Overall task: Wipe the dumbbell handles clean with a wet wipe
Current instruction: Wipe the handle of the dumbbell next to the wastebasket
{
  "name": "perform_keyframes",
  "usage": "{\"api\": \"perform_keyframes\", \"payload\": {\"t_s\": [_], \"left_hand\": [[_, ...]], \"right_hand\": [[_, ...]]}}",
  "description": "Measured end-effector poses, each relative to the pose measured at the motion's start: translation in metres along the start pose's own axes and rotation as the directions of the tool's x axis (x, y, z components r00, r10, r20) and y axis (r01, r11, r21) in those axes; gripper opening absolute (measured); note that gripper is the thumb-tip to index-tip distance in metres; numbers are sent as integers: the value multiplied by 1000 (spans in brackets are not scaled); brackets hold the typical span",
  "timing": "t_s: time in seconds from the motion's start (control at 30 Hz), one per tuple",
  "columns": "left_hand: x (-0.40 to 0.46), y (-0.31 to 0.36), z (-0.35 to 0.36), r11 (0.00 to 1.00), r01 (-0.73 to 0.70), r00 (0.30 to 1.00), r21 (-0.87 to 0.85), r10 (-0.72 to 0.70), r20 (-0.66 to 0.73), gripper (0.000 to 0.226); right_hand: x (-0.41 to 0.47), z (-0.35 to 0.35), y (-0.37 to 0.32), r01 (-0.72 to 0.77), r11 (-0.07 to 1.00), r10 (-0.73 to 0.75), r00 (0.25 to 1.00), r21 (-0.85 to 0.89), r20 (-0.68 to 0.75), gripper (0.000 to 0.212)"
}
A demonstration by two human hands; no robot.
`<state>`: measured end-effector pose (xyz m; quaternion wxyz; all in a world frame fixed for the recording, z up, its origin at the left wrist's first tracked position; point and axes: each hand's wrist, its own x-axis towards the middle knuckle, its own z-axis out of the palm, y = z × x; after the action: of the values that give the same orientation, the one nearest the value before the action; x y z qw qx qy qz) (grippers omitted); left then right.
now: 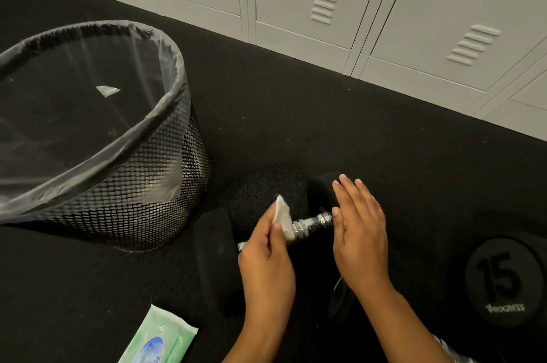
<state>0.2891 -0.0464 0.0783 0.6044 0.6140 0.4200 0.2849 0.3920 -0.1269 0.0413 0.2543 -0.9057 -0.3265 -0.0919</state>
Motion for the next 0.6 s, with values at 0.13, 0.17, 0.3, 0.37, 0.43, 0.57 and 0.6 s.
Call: {"api": "perform_keyframes", "payload": {"t_s": [0.13,0.17,0.3,0.37,0.43,0.57,0.6], "left_hand": [[23,-28,1,643,-582,812,498,432,392,50],[24,-41,4,504,-645,764,574,422,488,55],[11,-62,10,345,-669,742,658,368,561,39],[12,-58,14,371,-639,769,674,339,543,45],[19,-52,19,399,-607,795,687,291,533,47],[27,-53,17,332,-649,760,684,326,563,29],[25,-55,12,319,-679,732,661,358,580,29]], "right_hand": [[-1,0,0,1,1000,-2,1000,8,1,45],[-1,0,0,2,1000,-2,1000,9,-1,45],[-1,0,0,-1,1000,1,1000,10,-1,45],[-1,-1,0,4,1000,-4,1000,10,-3,45],[-1,-1,0,6,1000,-6,1000,15,-4,45],[-1,0,0,3,1000,-3,1000,18,-12,45],[-1,0,0,3,1000,-2,1000,17,-12,45]]}}
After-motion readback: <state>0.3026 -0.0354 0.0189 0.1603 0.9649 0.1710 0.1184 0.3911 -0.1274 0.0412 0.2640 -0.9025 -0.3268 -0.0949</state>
